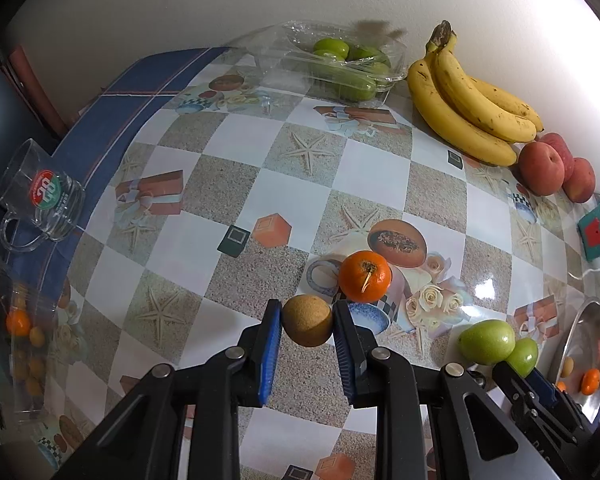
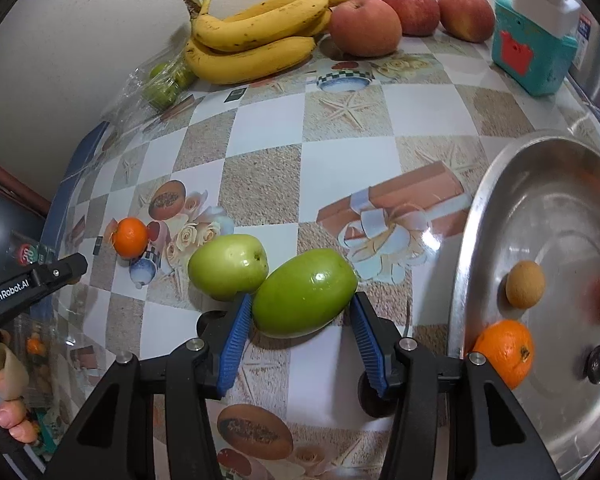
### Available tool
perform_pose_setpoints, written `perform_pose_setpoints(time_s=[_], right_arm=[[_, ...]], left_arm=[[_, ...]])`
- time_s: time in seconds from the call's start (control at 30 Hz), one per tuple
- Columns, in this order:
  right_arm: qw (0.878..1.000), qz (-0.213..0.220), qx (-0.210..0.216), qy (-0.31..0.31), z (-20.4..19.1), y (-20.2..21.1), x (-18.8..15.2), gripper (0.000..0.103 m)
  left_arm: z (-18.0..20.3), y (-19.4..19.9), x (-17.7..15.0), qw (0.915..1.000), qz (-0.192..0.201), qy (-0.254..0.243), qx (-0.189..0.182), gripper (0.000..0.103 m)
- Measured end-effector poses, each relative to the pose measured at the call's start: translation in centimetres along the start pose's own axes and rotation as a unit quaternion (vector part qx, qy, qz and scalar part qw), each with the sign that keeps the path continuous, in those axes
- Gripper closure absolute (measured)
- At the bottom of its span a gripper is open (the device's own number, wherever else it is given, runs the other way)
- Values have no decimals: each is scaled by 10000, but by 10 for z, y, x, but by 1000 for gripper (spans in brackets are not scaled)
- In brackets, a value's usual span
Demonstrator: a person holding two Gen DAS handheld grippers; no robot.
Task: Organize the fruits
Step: 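Close the right tool around the green mango while the left tool holds the brown fruit, then carry the mango over the bowl and open the right tool while the left tool carries the brown fruit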
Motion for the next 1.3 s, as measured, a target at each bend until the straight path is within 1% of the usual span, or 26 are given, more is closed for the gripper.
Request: perform_pose_setpoints(time_s=[0.1,0.2,0.37,0.5,0.7,0.77,1.03,1.17,1.3], right_arm=[[9999,94,63,-63,1,1,1,51],[9999,120,13,-16,-2,0,1,51],[9998,141,46,-166,-3,-1,4,50],[9998,164,-43,-92,-8,-4,4,50],[9998,183,30,-96,-6,-2,4,51],[9997,178,118,-145,-5,-1,4,51],[9985,267,344,-340,0,17,3,51],[9977,436,386,-344,0,34,5,51],[9973,550,315,-369,0,47,7,51]], left_arm=[[0,1,0,10000,6,-12,7,76],[0,1,1,10000,10,-28,8,76],[0,1,1,10000,10,-19,23,76],[0,0,1,10000,6,-27,26,76],[1,1,2,10000,30,-48,44,76],[1,2,2,10000,48,-58,51,76],[5,12,4,9998,188,-78,19,76],[10,19,5,9995,271,-126,-49,76],[17,25,6,9992,341,-196,-86,76]])
Point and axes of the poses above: each gripper's, at about its wrist camera, not at the fingertips, and y roughly against the way its jaws point, z to its right, x to its top, the point moved 1 cm from there along -y, roughly the way its jaws point, and after that the axes turned 6 degrees about -y, right-handed, at the moved point
